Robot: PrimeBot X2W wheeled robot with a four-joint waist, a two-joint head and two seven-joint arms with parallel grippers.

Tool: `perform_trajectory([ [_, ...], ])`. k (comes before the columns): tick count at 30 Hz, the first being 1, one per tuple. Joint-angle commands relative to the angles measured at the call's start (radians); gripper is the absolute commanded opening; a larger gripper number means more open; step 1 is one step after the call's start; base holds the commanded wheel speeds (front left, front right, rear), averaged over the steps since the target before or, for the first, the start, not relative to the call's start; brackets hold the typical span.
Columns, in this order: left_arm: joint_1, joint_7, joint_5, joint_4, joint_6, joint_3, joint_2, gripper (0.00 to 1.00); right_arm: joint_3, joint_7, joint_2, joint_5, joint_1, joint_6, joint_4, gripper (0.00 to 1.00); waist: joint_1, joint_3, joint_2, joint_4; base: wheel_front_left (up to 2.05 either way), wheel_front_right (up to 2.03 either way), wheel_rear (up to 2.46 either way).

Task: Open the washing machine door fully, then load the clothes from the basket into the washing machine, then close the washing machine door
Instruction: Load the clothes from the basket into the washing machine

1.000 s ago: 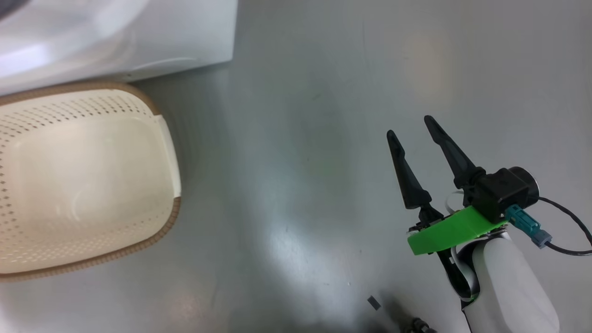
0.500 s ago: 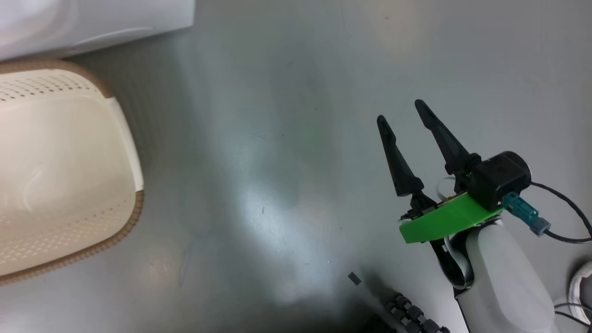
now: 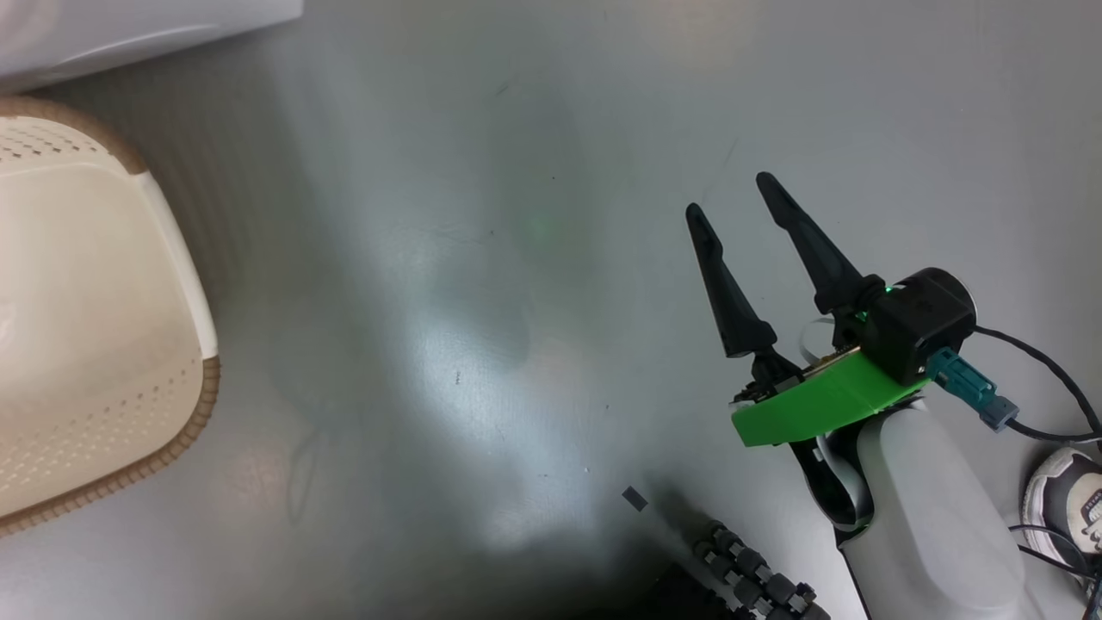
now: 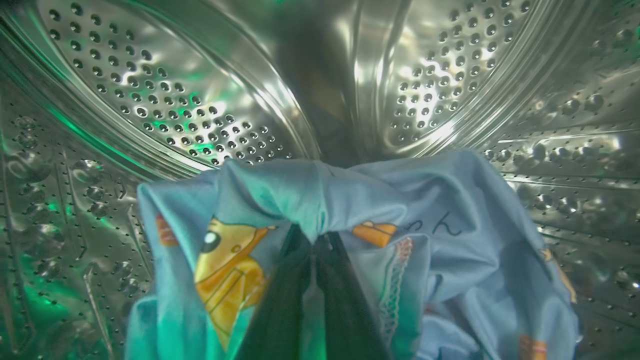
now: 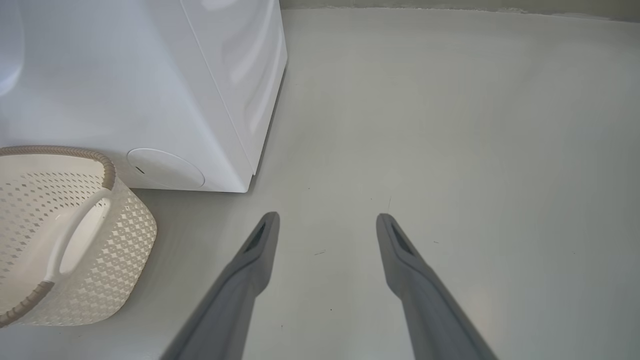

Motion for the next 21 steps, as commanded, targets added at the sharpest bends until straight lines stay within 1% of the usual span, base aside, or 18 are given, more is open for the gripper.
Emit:
perform_trajectory([
  [1,-0.032,-0.014,0.020,0.002,0.001,-0.010,0.053,0.00,0.022,-0.012,0.003,0.007,0.026,0.002,-0.021,1.00,0.0000,0.003,-0.0001,-0.004,0.00,0.00,0.00],
  [6,-0.066,-0.036,0.030,0.084,0.008,-0.027,0.053,0.00,0.024,-0.012,0.003,0.011,0.026,0.002,-0.019,1.00,0.0000,0.006,-0.0001,-0.010,0.00,0.00,0.00],
  [7,-0.072,-0.046,0.032,0.095,0.011,-0.030,0.052,0.43,0.024,-0.012,0.003,0.012,0.025,0.002,-0.018,1.00,0.0000,0.005,-0.0001,-0.011,0.00,0.00,0.00],
  [8,-0.076,-0.057,0.034,0.104,0.011,-0.033,0.052,1.00,0.025,-0.012,0.003,0.014,0.025,0.002,-0.017,1.00,0.0000,0.004,-0.0001,-0.012,0.00,0.00,0.00],
  [17,-0.086,-0.104,0.033,0.184,0.007,-0.061,0.037,1.00,0.024,-0.012,0.003,0.011,0.032,0.002,-0.009,1.00,0.0000,-0.024,-0.0001,-0.009,0.00,0.00,0.00],
  [21,-0.069,-0.122,0.016,0.204,0.003,-0.066,0.023,1.00,0.022,-0.012,0.003,0.005,0.035,0.002,-0.006,1.00,0.0000,-0.045,-0.0001,-0.001,0.00,0.00,0.00],
])
